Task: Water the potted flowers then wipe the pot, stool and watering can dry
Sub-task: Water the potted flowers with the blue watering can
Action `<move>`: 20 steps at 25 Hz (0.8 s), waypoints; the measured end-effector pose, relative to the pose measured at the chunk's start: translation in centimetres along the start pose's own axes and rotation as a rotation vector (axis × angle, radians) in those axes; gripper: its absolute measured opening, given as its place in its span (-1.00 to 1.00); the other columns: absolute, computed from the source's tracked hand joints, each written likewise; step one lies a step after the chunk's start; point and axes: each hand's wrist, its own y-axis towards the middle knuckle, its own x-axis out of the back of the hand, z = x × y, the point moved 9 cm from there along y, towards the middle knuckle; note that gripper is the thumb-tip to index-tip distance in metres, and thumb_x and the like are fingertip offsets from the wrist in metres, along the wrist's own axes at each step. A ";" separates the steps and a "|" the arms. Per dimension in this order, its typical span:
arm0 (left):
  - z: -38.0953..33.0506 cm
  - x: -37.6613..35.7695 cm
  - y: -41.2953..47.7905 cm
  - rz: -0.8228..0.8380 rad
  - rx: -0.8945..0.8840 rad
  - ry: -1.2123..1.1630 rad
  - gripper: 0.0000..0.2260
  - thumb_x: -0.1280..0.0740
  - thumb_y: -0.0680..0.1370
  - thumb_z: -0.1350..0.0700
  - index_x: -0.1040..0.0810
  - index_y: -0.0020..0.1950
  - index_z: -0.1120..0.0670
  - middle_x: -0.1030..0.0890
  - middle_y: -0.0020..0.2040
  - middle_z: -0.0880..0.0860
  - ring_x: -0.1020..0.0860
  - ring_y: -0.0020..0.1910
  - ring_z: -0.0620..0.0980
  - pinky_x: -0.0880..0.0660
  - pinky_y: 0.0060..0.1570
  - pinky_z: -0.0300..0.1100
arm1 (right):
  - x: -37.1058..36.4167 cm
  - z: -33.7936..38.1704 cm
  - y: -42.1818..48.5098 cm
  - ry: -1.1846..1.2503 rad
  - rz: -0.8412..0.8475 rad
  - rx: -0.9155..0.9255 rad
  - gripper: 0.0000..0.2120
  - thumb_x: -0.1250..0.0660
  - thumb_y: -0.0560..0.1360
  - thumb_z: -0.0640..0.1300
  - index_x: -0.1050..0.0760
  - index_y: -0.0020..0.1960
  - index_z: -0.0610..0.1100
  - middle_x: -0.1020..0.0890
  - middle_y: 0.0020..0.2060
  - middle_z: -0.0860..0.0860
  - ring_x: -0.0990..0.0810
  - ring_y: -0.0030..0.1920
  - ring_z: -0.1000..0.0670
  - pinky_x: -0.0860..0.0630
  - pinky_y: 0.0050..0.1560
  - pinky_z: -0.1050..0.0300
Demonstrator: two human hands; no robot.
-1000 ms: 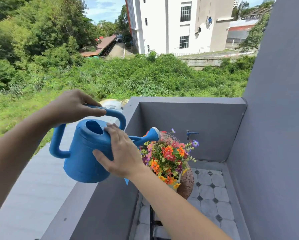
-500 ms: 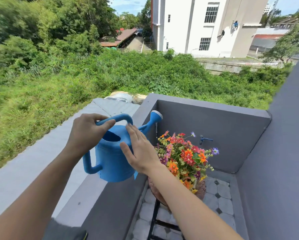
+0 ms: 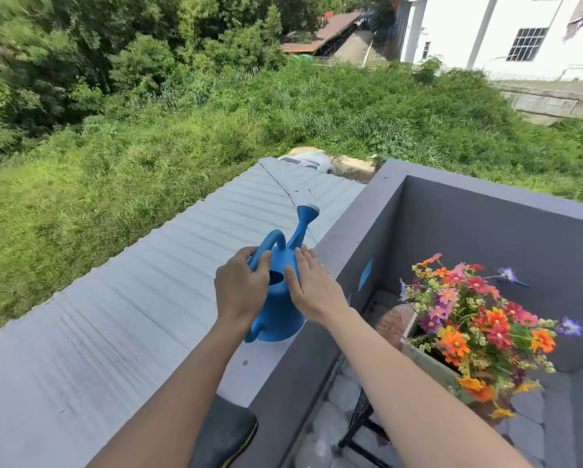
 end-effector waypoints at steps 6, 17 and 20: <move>2.8 -3.0 -1.4 0.009 0.057 -0.042 -0.76 -0.24 0.57 0.01 -0.55 0.14 0.08 -0.63 -0.24 0.00 -0.58 -0.24 0.04 -0.52 -0.12 -0.06 | -2.5 -2.8 0.4 -0.043 -0.006 -0.038 -0.40 0.13 0.63 0.12 0.05 0.57 -0.17 -0.02 0.58 -0.05 0.08 0.56 0.04 0.08 0.50 0.13; 2.1 -4.7 -3.6 0.066 0.058 0.012 -0.78 -0.17 0.59 0.00 -0.42 0.16 0.09 -0.60 -0.31 0.08 -0.57 -0.31 0.11 -0.52 -0.21 0.00 | -1.8 -4.5 -0.1 -0.103 -0.064 -0.029 -0.42 0.12 0.63 0.10 0.03 0.57 -0.15 -0.06 0.57 -0.06 0.03 0.56 -0.02 0.01 0.51 0.05; 2.1 -4.7 -4.3 0.147 0.070 -0.016 -0.64 -0.13 0.60 -0.08 -0.39 0.30 0.09 -0.64 -0.01 0.07 -0.59 0.00 0.08 -0.50 0.05 0.02 | -2.1 -5.6 -1.9 0.146 -0.119 -0.176 -0.39 0.12 0.62 0.16 0.07 0.57 -0.12 -0.07 0.57 -0.02 -0.03 0.55 -0.02 -0.13 0.47 -0.02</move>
